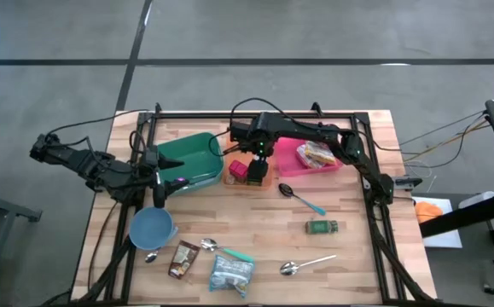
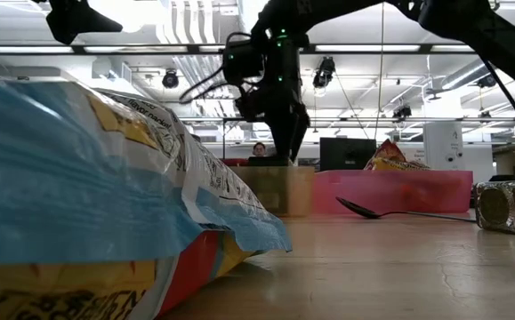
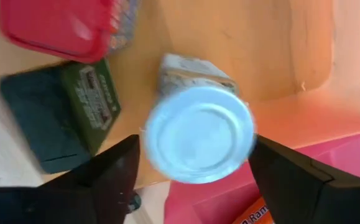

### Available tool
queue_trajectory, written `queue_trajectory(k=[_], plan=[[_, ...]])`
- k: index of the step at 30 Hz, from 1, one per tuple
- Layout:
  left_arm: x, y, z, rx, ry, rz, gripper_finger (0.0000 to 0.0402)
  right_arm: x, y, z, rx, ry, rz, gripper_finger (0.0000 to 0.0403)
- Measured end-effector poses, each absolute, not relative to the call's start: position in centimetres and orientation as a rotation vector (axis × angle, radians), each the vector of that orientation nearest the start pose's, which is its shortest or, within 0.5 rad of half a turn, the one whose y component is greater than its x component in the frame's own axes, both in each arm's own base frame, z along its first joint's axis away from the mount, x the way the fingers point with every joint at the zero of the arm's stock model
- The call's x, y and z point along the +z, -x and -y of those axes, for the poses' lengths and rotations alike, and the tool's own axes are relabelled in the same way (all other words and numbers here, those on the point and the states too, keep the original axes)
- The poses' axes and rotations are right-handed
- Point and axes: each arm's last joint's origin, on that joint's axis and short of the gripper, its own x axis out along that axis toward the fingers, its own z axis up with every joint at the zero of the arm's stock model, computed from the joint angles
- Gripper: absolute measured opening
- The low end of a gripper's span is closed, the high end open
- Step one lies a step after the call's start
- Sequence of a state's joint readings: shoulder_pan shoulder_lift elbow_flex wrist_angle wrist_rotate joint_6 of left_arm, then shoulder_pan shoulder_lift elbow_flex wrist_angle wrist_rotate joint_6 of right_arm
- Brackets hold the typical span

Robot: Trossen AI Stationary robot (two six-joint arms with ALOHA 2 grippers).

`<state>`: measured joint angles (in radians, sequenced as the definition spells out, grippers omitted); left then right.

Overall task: Pick & Place Food Item
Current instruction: Put the white seasoning bottle into the orange bin, then put the black spoon into the green bin

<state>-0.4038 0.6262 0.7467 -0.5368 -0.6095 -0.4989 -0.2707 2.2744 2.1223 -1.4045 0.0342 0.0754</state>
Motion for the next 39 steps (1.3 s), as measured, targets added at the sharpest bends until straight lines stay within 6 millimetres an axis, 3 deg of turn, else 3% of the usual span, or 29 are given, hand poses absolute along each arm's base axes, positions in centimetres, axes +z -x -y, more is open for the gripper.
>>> queue_trajectory(k=[10, 22, 32, 39], plan=[[31.0, -12.2, 3.4, 0.287, 0.29, -0.303, 0.0347, 22.9, -42.6, 12.0, -0.296, -0.241, -1.551, 0.0365], [30.8, -12.1, 3.4, 0.3, 0.317, -0.324, 0.0346, 26.5, -42.2, 11.4, -0.297, -0.235, -1.531, 0.037], [30.5, -12.0, 3.3, 0.309, 0.341, -0.353, 0.0346, 29.1, -42.0, 8.6, -0.32, -0.254, -1.492, 0.037], [30.4, -12.0, 3.4, 0.285, 0.341, -0.364, 0.0346, 31.2, -41.1, 6.1, -0.512, -0.229, -1.41, 0.0371]])
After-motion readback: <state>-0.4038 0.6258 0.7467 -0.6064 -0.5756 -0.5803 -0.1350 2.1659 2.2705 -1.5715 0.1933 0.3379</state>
